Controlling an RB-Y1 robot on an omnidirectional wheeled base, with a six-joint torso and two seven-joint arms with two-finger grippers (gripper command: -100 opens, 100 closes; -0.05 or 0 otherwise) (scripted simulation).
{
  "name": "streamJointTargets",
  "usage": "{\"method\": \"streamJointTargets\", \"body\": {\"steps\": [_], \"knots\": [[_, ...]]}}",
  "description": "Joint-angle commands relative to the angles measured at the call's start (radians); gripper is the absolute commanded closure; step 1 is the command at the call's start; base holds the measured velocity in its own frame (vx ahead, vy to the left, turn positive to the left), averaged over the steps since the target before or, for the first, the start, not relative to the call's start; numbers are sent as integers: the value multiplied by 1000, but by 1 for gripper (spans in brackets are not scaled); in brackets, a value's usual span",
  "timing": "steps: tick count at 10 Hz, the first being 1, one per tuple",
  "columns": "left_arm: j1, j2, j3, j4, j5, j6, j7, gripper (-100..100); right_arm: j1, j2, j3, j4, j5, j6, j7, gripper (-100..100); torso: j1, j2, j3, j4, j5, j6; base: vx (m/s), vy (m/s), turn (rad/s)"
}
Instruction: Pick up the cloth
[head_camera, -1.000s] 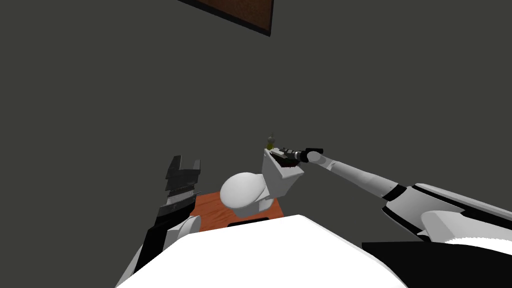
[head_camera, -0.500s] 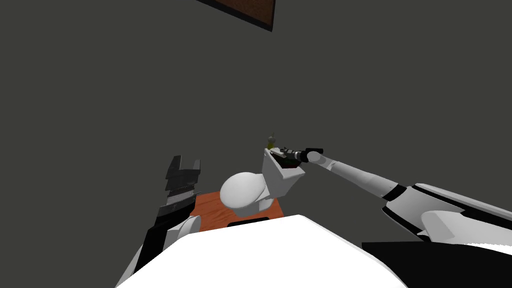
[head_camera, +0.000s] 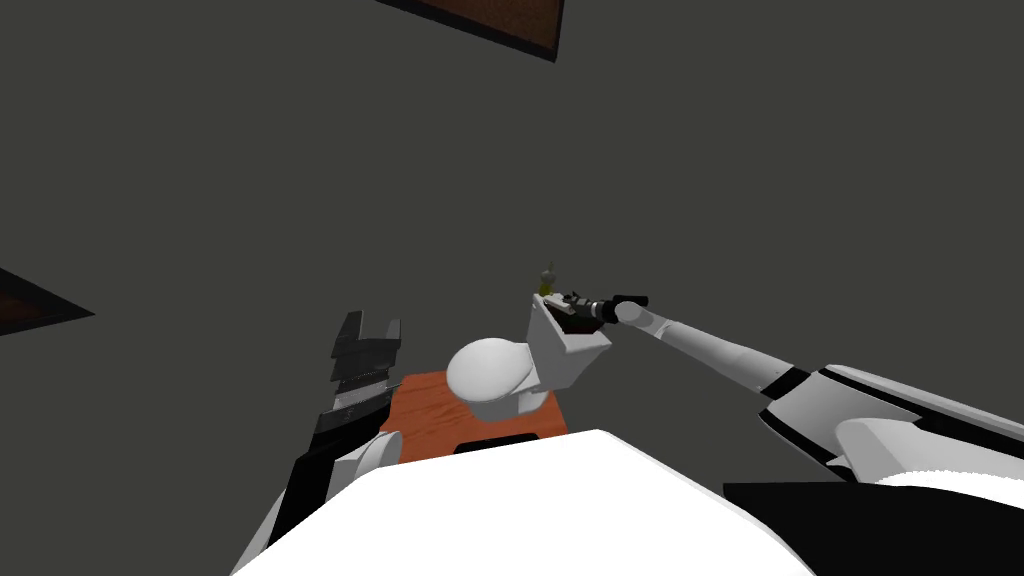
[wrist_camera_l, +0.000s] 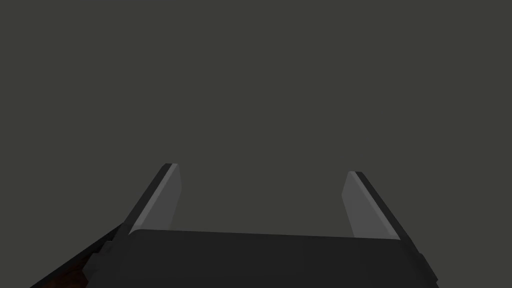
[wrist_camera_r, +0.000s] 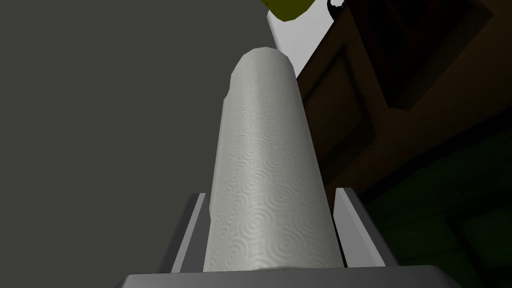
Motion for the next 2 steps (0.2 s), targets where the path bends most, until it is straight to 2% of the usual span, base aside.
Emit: {"method": "streamJointTargets", "body": {"steps": [1,2], "knots": [[0,0,0,0,0,0,0,0,0,0,0,0,0,0,0,100,0,0,0,0,0,0,-63,-34,27],[0,0,0,0,0,0,0,0,-1,0,0,3,0,2,0,0,1,-3,-2,0,0,1,-11,-6,-8]]}}
